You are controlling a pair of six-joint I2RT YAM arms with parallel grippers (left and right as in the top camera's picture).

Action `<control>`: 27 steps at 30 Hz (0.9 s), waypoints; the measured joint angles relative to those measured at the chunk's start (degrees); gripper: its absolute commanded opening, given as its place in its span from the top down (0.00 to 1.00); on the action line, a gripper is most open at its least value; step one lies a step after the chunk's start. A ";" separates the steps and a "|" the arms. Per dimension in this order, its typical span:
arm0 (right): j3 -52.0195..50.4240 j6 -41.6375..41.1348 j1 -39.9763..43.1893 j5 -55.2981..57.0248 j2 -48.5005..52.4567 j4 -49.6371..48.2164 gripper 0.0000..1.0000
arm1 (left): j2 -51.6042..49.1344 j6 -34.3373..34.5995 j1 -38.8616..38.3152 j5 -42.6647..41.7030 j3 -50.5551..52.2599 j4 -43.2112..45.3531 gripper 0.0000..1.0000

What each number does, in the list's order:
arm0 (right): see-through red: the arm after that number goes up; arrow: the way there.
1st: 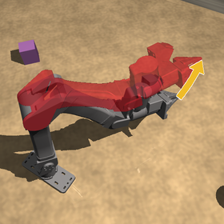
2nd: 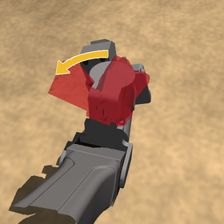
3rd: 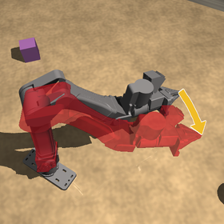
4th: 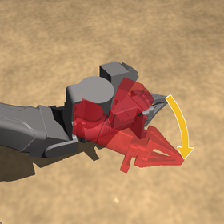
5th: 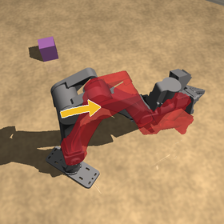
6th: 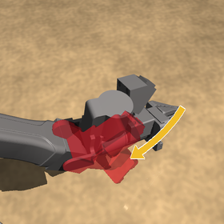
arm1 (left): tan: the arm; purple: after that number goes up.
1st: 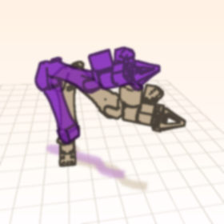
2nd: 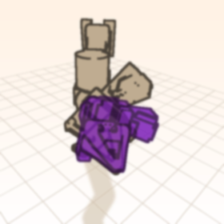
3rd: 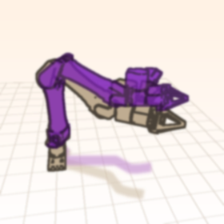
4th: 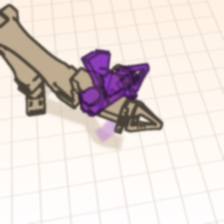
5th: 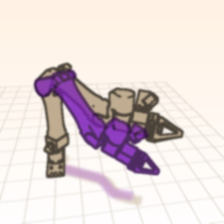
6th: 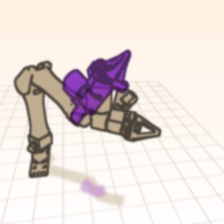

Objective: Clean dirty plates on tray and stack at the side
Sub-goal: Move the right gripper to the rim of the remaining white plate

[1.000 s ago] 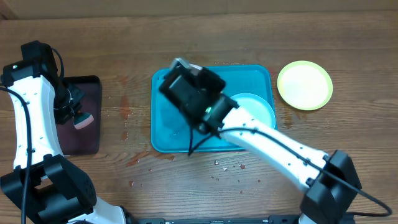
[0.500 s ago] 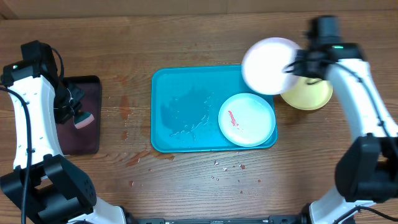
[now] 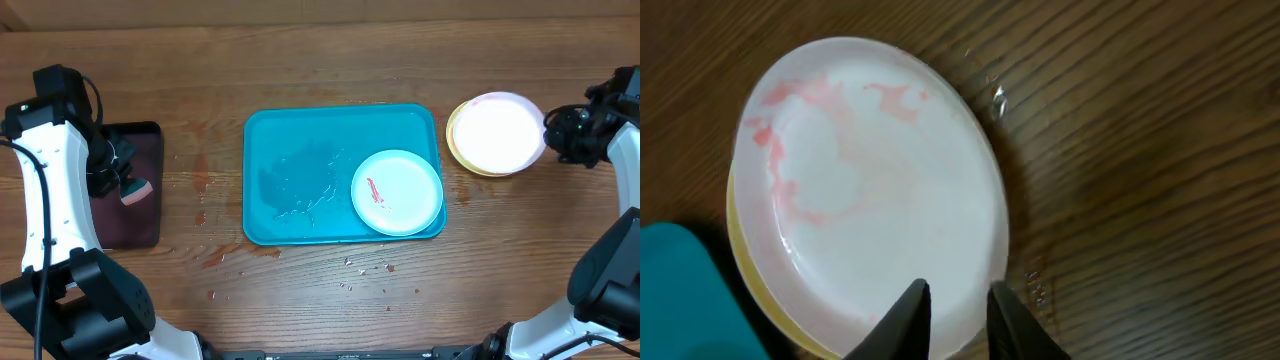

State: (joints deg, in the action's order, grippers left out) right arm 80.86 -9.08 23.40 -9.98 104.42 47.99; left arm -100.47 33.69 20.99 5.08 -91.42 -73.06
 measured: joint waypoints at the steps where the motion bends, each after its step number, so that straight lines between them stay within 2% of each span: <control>1: -0.11 0.20 -0.24 -0.24 0.00 0.00 0.64 | 0.00 -0.15 0.00 0.00 0.00 0.00 0.96; 8: -1.01 -0.22 -3.87 -4.35 0.00 0.61 0.64 | 0.00 -0.83 0.00 -0.17 0.00 0.39 0.96; 10: -2.14 -0.04 -6.67 -5.70 0.00 0.72 0.67 | 0.00 -0.83 0.00 -0.20 0.00 0.42 0.96; 15: -6.88 4.02 -16.15 -6.82 0.00 2.21 0.68 | 0.00 -0.85 0.00 -0.22 0.00 0.44 0.96; 21: -10.14 9.20 -29.18 -0.42 0.00 -3.15 0.66 | 0.00 -0.85 0.00 -0.22 0.00 0.39 0.96; 27: -11.93 10.84 -33.24 5.84 0.00 -7.45 0.66 | 0.00 -0.85 0.00 -0.22 0.00 0.37 0.96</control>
State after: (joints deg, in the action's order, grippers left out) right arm 68.93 1.76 -9.85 -4.14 104.42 40.53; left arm -100.47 32.84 20.99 4.86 -91.42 -72.69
